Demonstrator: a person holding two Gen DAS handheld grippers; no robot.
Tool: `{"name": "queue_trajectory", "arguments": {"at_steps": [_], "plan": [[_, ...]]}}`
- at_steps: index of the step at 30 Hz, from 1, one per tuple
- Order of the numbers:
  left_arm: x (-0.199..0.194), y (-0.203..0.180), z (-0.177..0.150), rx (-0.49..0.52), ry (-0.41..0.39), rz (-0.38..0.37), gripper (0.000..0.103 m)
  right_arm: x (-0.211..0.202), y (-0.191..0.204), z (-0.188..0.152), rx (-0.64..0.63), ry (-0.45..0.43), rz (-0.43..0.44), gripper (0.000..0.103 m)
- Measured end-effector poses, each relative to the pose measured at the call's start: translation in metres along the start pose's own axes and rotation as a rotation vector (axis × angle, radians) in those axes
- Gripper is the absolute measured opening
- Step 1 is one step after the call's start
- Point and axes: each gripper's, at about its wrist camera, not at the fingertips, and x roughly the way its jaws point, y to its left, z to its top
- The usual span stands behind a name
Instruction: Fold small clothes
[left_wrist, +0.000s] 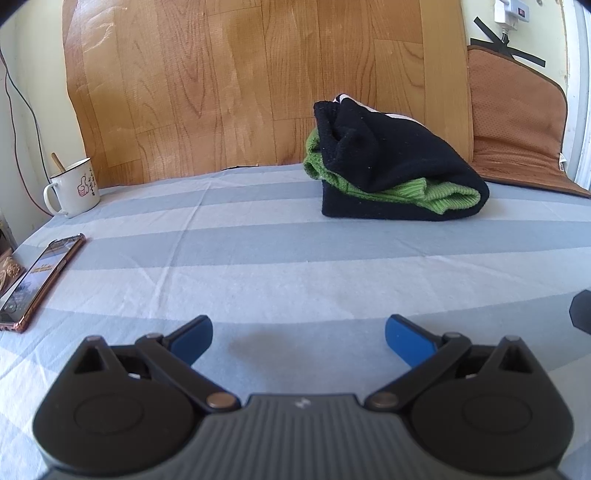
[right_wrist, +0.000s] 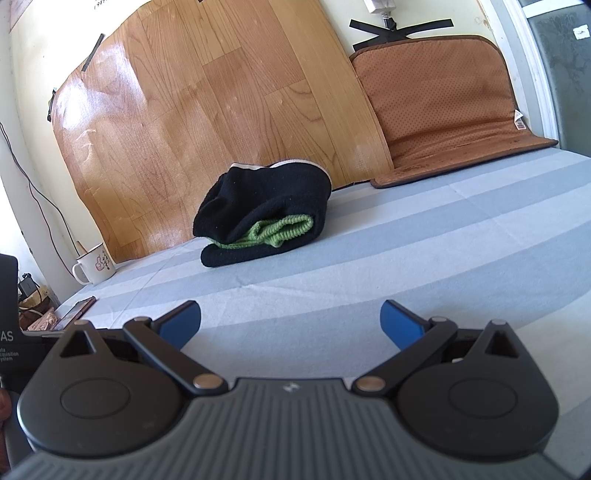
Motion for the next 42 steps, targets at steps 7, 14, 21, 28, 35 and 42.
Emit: {"name": "queue_trajectory", "arguments": {"at_steps": [7,14,21,28,35,42], "plan": [[-0.0004,0.0,0.0,0.0,0.0,0.0,0.103,0.0,-0.0001,0.0001,0.0,0.0,0.001,0.103],[-0.0006,0.0001,0.0,0.0,0.0,0.0,0.103,-0.0003,0.0,0.0,0.0,0.0,0.001,0.103],[-0.0007,-0.0001,0.0001,-0.001,0.0,0.001,0.103,-0.0007,0.0002,0.0001,0.0,0.0,0.001,0.103],[-0.0007,-0.0002,0.0002,-0.001,0.0,0.0,0.103,-0.0009,0.0002,0.0003,-0.001,0.0,0.002,0.103],[-0.001,-0.0005,0.0006,0.002,-0.002,-0.001,0.103,-0.0011,0.0002,0.0005,-0.001,0.0,0.002,0.103],[-0.0018,-0.0013,0.0017,0.008,-0.007,-0.005,0.103,-0.0015,0.0003,0.0005,-0.001,0.0,0.002,0.103]]}}
